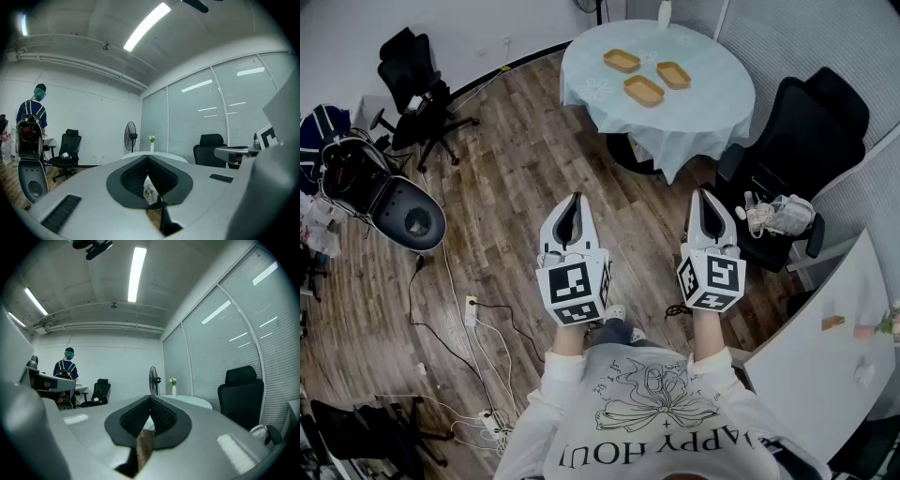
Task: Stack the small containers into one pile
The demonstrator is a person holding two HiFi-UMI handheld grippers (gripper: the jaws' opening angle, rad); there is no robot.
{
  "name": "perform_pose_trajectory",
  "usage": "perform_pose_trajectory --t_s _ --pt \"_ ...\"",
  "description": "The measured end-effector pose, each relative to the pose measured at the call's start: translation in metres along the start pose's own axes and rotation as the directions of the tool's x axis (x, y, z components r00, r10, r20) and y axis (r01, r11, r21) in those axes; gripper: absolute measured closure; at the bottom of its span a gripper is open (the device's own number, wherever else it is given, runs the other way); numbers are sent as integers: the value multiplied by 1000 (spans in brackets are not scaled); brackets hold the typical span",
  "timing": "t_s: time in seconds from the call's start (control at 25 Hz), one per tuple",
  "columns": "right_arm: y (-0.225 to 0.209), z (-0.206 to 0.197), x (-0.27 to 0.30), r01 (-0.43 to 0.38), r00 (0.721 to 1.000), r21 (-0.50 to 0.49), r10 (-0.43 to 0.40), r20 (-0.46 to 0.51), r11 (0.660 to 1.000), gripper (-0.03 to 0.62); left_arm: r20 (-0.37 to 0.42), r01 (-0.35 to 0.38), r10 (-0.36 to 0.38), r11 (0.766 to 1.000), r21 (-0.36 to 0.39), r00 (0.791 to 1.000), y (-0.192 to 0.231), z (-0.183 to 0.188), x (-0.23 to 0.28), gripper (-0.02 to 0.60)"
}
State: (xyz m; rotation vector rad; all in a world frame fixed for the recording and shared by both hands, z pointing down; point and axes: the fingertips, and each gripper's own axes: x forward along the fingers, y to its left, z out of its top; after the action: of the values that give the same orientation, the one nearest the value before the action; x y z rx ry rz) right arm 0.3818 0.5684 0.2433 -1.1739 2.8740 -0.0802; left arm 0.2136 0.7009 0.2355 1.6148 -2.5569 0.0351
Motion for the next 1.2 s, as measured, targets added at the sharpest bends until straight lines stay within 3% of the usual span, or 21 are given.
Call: perform_pose_trajectory --t_s 0.64,1.2 --pt "8 -9 51 43 999 16 -43 -3 999 583 -4 19 -19 1000 -12 1000 31 0 47 575" --pt "3 -31 102 63 996 28 -61 -69 998 583 -64 22 -24 999 -30 998 49 -17 102 575"
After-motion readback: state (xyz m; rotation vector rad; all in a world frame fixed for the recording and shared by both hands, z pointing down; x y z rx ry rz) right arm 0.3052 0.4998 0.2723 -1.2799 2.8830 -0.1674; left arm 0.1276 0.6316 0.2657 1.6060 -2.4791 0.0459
